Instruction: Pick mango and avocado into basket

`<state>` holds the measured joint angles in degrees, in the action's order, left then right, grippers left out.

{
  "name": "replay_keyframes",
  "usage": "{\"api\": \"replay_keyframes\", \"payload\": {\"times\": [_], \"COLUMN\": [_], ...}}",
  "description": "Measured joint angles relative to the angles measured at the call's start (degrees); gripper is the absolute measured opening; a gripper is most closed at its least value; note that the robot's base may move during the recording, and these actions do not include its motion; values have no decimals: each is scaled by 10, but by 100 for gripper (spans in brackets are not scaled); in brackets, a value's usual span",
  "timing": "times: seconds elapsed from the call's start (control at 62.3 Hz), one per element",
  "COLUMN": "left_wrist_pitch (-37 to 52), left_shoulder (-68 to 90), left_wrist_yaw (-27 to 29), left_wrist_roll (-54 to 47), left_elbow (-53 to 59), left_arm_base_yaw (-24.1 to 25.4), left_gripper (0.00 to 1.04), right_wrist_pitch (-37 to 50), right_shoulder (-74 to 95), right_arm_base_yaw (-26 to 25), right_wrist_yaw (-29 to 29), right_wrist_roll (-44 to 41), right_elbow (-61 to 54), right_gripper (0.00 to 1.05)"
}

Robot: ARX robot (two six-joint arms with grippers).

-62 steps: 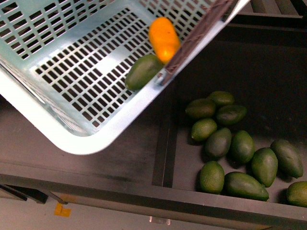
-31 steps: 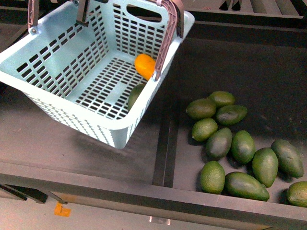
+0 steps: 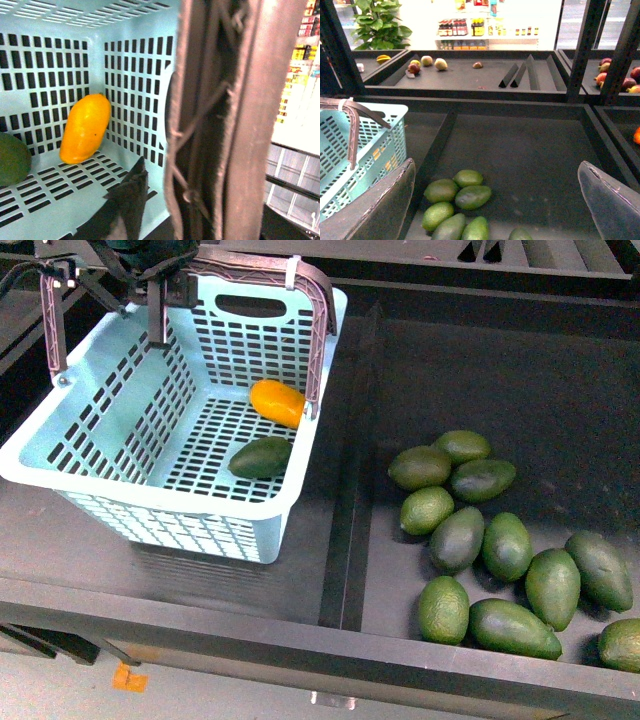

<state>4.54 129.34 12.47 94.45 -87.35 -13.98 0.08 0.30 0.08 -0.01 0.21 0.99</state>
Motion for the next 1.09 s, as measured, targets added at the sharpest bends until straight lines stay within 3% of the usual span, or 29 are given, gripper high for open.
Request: {"api": "replay_keyframes", "payload": {"times": [0.064,0.305,0.418,0.53,0.61,0.659,0.739,0.835,0.948,1.092], "left_wrist_pitch": [0,-51,-110,-157,151,285,461,488,490,481], "left_shoulder": [-22,-172,-287,-369,-409,-424,-471,-525,-573,-641], "left_wrist_yaw": [5,63,102,106,30,14,-4,-21,-44,-63], "left_wrist_roll": [10,24,30,28,-233,-375,-702,-857,-914,-932], "left_elbow": [31,152,233,267,393,462,576,632,695,750], "left_arm_base_yaw": [2,5,-2,-30,-24,-14,15,36,54,75], "left_gripper": [54,97,96,96,79,70,49,29,4,2], "right_wrist_pitch": [0,0,0,0,0,0,0,0,0,0], "right_shoulder": [0,0,0,0,0,0,0,0,0,0], "right_arm_base_yaw": [0,0,0,0,0,0,0,0,0,0], "right_wrist_yaw": [0,0,0,0,0,1,1,1,1,1], "right_wrist_roll": [0,0,0,0,0,0,0,0,0,0], "right_elbow": [0,0,0,0,0,0,0,0,0,0], "right_gripper": [96,96,96,96,96,96,96,96,96,96]}}
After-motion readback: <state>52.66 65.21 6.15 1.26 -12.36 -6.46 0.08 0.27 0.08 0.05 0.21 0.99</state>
